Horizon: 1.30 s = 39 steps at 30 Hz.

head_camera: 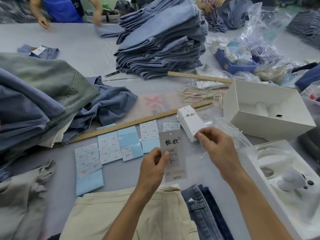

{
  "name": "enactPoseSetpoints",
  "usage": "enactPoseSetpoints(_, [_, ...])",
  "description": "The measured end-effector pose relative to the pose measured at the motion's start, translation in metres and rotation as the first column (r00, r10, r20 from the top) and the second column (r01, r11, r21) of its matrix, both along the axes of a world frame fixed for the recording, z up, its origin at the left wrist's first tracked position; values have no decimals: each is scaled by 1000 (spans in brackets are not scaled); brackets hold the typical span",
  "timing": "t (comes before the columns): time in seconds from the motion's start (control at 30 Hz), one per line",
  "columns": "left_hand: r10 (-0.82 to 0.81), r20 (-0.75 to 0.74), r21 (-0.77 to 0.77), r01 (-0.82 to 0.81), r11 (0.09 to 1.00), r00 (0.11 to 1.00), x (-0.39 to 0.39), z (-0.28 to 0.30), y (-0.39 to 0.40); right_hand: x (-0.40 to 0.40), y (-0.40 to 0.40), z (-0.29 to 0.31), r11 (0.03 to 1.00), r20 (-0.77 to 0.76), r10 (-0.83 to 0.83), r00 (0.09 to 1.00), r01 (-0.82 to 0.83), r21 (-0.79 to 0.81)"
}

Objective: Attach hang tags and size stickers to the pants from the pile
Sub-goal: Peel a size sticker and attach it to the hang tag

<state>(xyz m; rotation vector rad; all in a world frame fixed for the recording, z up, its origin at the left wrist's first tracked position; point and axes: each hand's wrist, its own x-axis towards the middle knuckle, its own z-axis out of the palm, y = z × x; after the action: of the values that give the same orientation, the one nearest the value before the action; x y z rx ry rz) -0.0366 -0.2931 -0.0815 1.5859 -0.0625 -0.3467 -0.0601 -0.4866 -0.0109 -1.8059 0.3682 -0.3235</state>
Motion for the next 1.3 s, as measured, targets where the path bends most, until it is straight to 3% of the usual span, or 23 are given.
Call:
enactPoseSetpoints(0.1, [-5,39,-37,6,999,999,-12,10,14,-20,27,-1,990,22,89,996,-91,104])
enactPoseSetpoints(0.3, [-26,117,-27,30,999,993,-24,20,36,-35,63,-5,995,-4,72,997,-72,-63])
enactPoseSetpoints(0.43, [-36,286,95,9,995,957,-30,23,46,-35,81,-8,983,58,26,998,-15,-185])
enactPoseSetpoints(0.6, [-154,553,396,-95,913,819,-39,24,52,-34,88,-8,922,60,18,998,7,-388])
enactPoseSetpoints(0.77, [-305,736,543,-259,799,604,-32,23,56,-31,83,1,805,180,87,980,37,-592])
enactPoseSetpoints(0.93, [-342,736,563,-248,788,584,-31,19,63,-26,76,3,709,203,218,955,-12,-705])
enactPoseSetpoints(1.1, [-260,678,511,-186,839,688,-32,18,66,-24,78,1,739,237,274,932,-46,-672])
enactPoseSetpoints(1.3, [-264,739,472,-198,859,620,-31,18,71,-21,79,1,853,223,264,938,-119,-508])
